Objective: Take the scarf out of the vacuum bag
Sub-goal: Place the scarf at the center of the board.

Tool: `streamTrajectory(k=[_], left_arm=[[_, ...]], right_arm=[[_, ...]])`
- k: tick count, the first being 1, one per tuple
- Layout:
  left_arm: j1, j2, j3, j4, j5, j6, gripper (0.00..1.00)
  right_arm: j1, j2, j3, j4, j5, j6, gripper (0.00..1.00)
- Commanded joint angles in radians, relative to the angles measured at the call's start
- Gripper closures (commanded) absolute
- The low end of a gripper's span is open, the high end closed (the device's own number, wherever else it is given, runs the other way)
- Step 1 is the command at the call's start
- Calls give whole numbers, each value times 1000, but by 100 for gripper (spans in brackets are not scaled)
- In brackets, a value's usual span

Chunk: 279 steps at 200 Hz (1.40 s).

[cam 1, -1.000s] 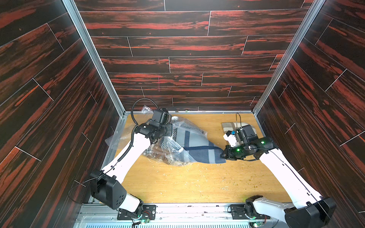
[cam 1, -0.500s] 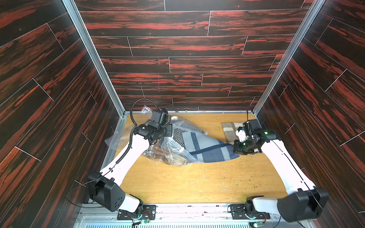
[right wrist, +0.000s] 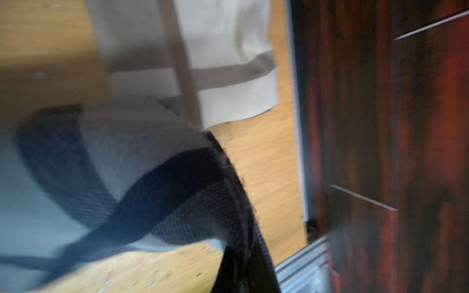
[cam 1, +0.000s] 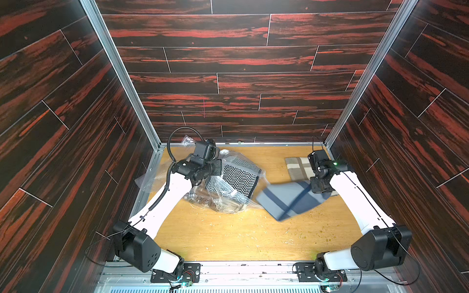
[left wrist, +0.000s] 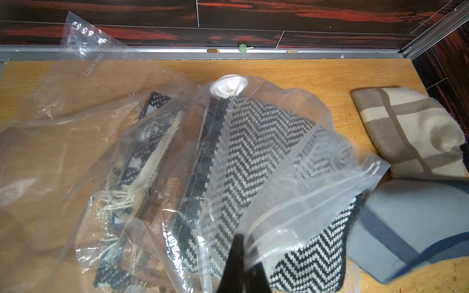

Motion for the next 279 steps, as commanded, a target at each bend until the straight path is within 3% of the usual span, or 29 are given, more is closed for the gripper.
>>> streamTrajectory(k=[1, 41, 81, 94, 108, 126, 140, 194, 228, 251, 279], left_arm=[[11, -33, -4, 21, -10, -4, 100], [10, -32, -9, 24, -10, -5, 100], [11, -39, -16, 32, -13, -6, 100], [11, -38, -17, 32, -11, -6, 100], [10, -39, -21, 35, -12, -6, 100], [10, -37, -22, 35, -11, -6, 100], [11, -35, -19, 35, -7, -7, 100], [10, -48, -28, 37, -15, -6, 100], [11, -46, -28, 36, -15, -5, 100], [10, -52, -35, 40, -25, -4, 100], [10, -50, -39, 44, -23, -4, 100]], right_arm=[[28, 11, 71, 47, 125, -37, 100], [156, -41, 118, 156, 194, -77, 100], [353, -296, -96, 485, 445, -234, 100], [382, -409, -207, 644, 471, -309, 100], [339, -457, -275, 702, 454, -335, 100], [198, -338, -165, 453, 410, -162, 100], [129, -253, -102, 381, 384, -99, 100], [-43, -94, -19, 538, 206, -187, 100], [-58, 3, 42, 636, 194, -301, 100], [-46, -48, 32, 654, 151, -314, 100], [-13, -254, -150, 803, 145, -351, 100]])
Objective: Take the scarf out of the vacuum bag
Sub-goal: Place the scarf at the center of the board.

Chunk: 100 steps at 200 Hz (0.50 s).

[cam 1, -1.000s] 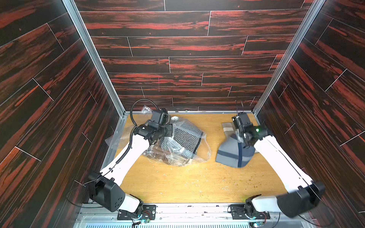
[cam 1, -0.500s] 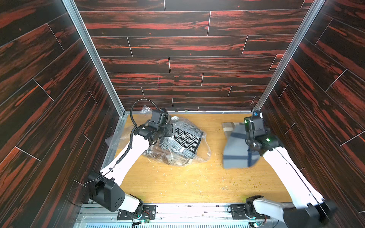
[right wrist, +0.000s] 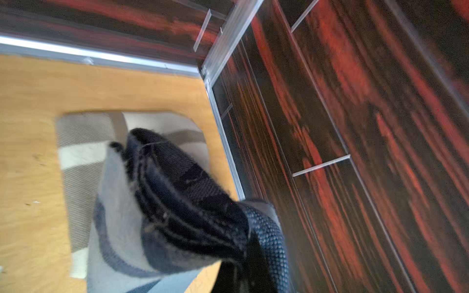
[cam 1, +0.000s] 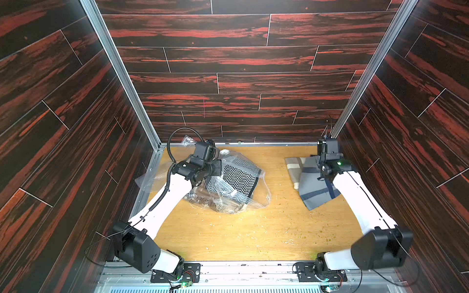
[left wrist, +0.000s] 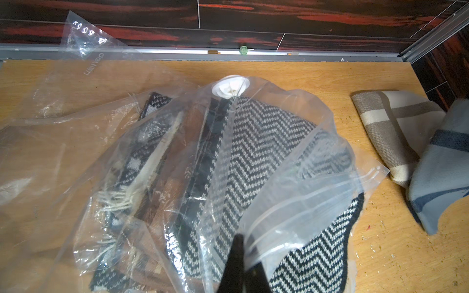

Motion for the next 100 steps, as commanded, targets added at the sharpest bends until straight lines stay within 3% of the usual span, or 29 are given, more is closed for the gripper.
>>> streamTrajectory(k=[1, 23, 52, 100], left_arm=[[8, -43, -11, 13, -21, 1, 100], [9, -35, -8, 14, -21, 0, 100], [8, -29, -5, 11, -27, 1, 100], [8, -40, -11, 12, -45, 5, 100]], right_arm=[[24, -189, -101, 168, -12, -38, 100], [-3, -202, -166, 215, 3, -45, 100], [-61, -13, -80, 254, -60, -19, 100], [-152, 348, 130, 391, -127, -90, 100]])
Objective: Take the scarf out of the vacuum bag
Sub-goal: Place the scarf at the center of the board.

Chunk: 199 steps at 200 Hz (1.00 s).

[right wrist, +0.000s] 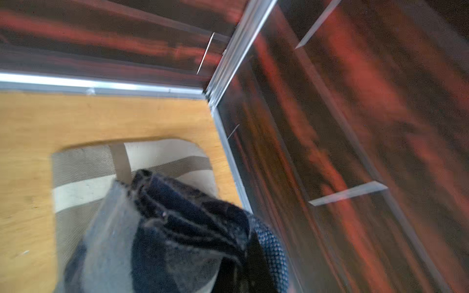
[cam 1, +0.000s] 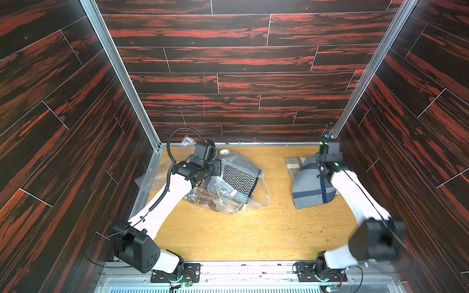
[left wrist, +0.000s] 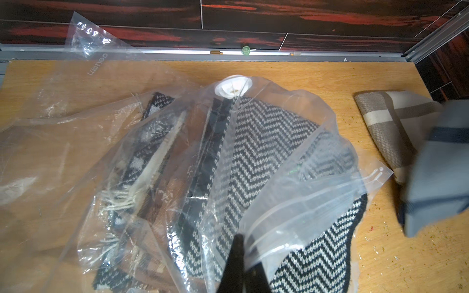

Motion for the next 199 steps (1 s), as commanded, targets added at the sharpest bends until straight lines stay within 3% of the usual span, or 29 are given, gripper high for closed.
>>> streamTrajectory(k=[1, 35, 67, 91, 117, 148, 177, 199], left_arm=[[8, -40, -9, 11, -32, 5, 100], [8, -43, -13, 9, -41, 8, 100], [8, -38, -14, 10, -41, 7, 100], [8, -34, -12, 9, -44, 9, 100], [8, -32, -10, 9, -47, 10, 100], [8, -40, -15, 6, -67, 17, 100], [9, -29, -9, 3, -65, 19, 100], [8, -18, -7, 2, -62, 19, 100]], right_arm=[[-40, 105, 102, 133, -34, -41, 100], [-51, 142, 165, 133, -59, -56, 100], [-53, -78, -125, 452, -153, -45, 100], [-73, -44, -159, 535, -208, -36, 100], [-102, 153, 31, 398, -223, 14, 100], [-106, 245, 154, 390, -274, 1, 100], [-114, 405, 422, 175, -289, -8, 100], [-118, 480, 532, 88, -286, -13, 100]])
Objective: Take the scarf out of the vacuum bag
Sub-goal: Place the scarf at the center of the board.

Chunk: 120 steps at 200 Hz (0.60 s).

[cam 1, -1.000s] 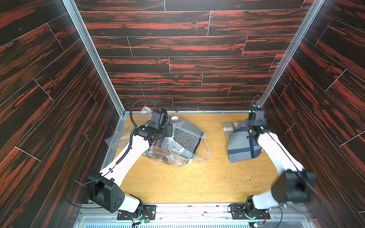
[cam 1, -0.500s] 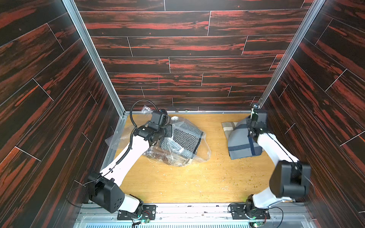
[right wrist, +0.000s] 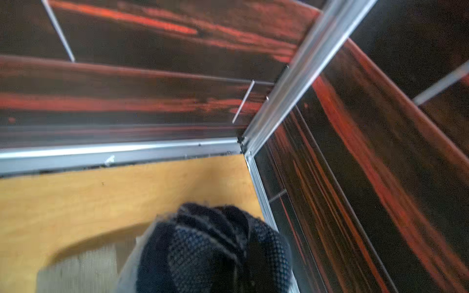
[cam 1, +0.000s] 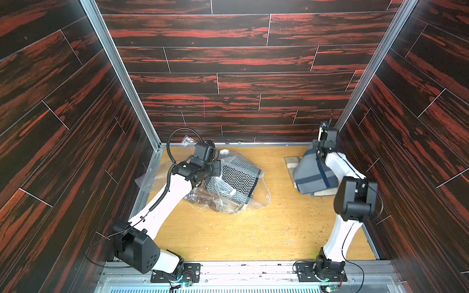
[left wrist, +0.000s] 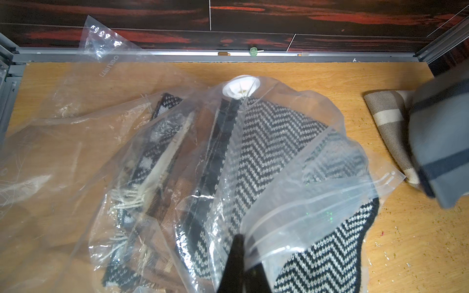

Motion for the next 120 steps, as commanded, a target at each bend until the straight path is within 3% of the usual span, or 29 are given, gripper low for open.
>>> streamTrajectory(k=[1, 27, 39, 48, 56, 83, 109, 120], left_arm=[[8, -15, 4, -3, -30, 13, 100], [10, -10, 6, -3, -30, 13, 100], [10, -5, 8, -4, -28, 13, 100], [10, -3, 8, -4, -27, 12, 100], [10, -2, 7, -4, -25, 12, 100], [11, -2, 8, -4, -26, 12, 100], [11, -3, 7, -4, -22, 11, 100], [11, -5, 6, -3, -20, 10, 100]], right_arm=[[-8, 43, 119, -95, -13, 5, 100], [-21, 73, 162, -152, -24, 40, 100], [-27, 86, 188, -189, -19, 59, 77], [-34, 90, 196, -202, -19, 73, 52], [-39, 86, 194, -206, -25, 84, 37], [-54, 60, 184, -218, -48, 120, 33], [-57, 41, 188, -223, -11, 133, 4], [-57, 26, 182, -222, -6, 141, 1]])
